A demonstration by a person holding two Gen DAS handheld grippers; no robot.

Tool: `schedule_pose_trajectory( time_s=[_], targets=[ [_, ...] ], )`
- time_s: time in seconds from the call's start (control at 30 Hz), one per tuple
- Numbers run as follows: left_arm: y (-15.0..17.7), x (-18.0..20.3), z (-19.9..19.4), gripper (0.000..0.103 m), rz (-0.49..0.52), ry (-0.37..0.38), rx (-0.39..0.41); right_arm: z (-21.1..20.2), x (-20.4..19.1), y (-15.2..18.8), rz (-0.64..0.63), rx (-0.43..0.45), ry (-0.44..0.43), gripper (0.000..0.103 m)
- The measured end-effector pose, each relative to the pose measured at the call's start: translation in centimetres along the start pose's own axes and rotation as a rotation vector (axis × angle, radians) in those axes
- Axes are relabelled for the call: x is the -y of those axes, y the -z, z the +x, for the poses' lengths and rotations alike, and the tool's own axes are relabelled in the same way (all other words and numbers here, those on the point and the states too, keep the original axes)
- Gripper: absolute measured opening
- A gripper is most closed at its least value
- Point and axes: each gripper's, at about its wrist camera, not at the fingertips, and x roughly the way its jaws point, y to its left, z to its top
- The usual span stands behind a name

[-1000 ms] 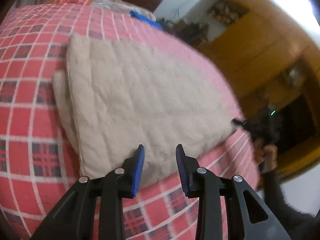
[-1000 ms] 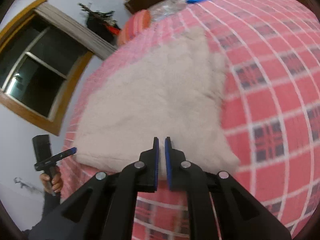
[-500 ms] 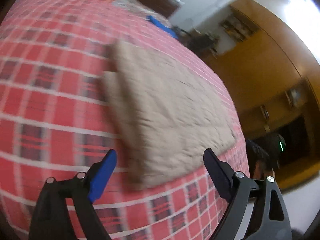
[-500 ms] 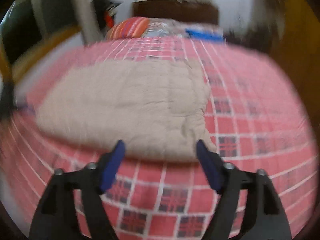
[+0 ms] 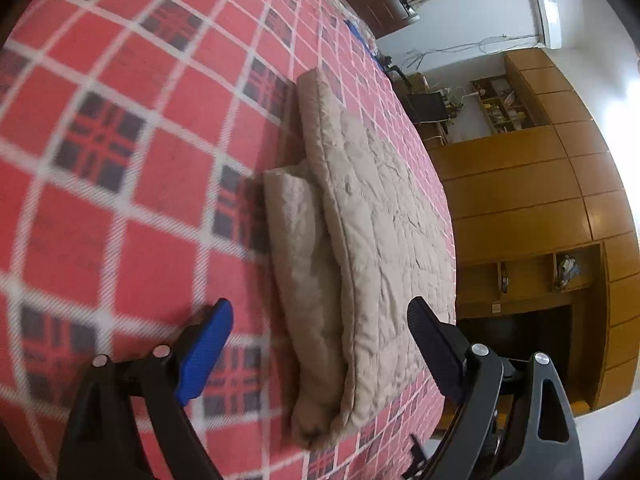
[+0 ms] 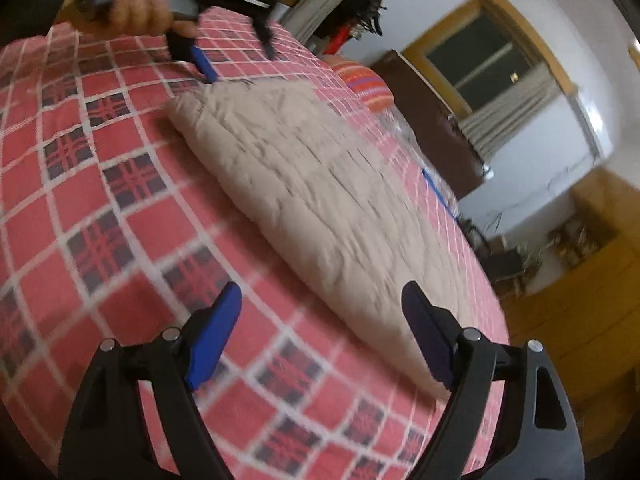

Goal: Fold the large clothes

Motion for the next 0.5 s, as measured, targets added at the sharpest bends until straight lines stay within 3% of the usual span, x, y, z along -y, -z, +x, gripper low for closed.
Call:
schedule_pose_trajectory(
  time_s=[0.2,0.5],
  targets=[
    [-2.1,0.8,2.0,0.089,-0.004,0.004,-0.023,2.4,-3.0,-3.7,-0.056,0.018,-0.009,0.082],
    [-3.9,1.6,3.5,0.088,0.022,-0.006,-0.047,4.4,-4.8,-5.7,-0.113,0.034,-0.002,0.077]
  ],
)
